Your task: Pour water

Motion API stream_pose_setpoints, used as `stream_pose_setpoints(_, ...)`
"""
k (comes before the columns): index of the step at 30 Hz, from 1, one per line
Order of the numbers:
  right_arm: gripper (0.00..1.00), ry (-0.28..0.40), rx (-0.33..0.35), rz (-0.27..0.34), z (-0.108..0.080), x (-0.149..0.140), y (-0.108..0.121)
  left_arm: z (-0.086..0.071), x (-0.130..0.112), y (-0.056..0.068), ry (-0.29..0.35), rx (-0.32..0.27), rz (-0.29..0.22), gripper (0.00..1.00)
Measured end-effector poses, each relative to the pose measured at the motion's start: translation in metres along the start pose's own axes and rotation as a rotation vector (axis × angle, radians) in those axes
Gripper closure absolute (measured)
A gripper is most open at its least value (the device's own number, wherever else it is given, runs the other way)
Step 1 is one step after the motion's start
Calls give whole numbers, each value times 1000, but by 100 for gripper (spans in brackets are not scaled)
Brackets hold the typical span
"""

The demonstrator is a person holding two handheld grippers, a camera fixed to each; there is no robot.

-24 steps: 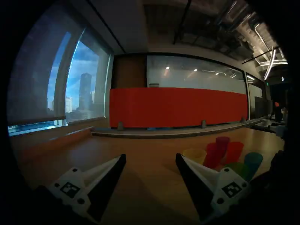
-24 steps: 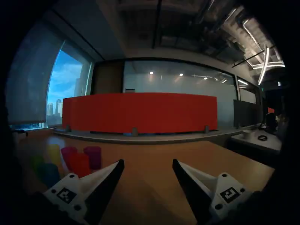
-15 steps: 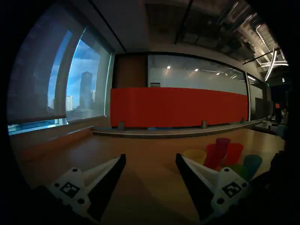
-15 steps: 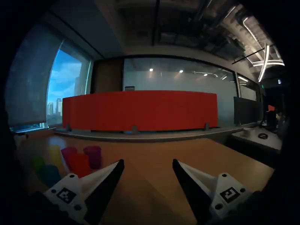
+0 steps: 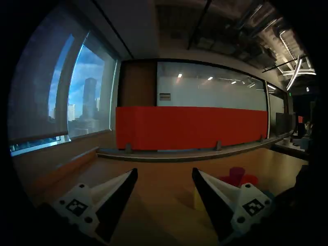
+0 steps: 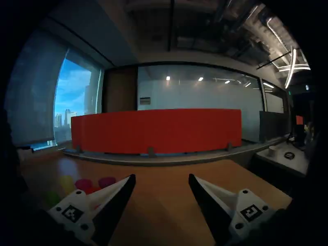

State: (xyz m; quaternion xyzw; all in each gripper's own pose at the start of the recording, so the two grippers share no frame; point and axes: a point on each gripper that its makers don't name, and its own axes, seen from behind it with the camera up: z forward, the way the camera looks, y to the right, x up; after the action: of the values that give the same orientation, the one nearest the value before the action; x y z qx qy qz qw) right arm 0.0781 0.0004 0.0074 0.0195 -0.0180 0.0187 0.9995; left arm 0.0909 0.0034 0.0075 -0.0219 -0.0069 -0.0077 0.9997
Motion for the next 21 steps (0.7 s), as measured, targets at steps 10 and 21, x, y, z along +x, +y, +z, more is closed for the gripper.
stream_pose_setpoints(10, 0, -11, 15, -18, 3, 54, -5, 10, 60, 3, 13, -25, -8, 2)
stream_pose_setpoints(21, 0, -21, 51, -41, 5, 69, -15, 13, 80, 14, 7, -83, 27, 1)
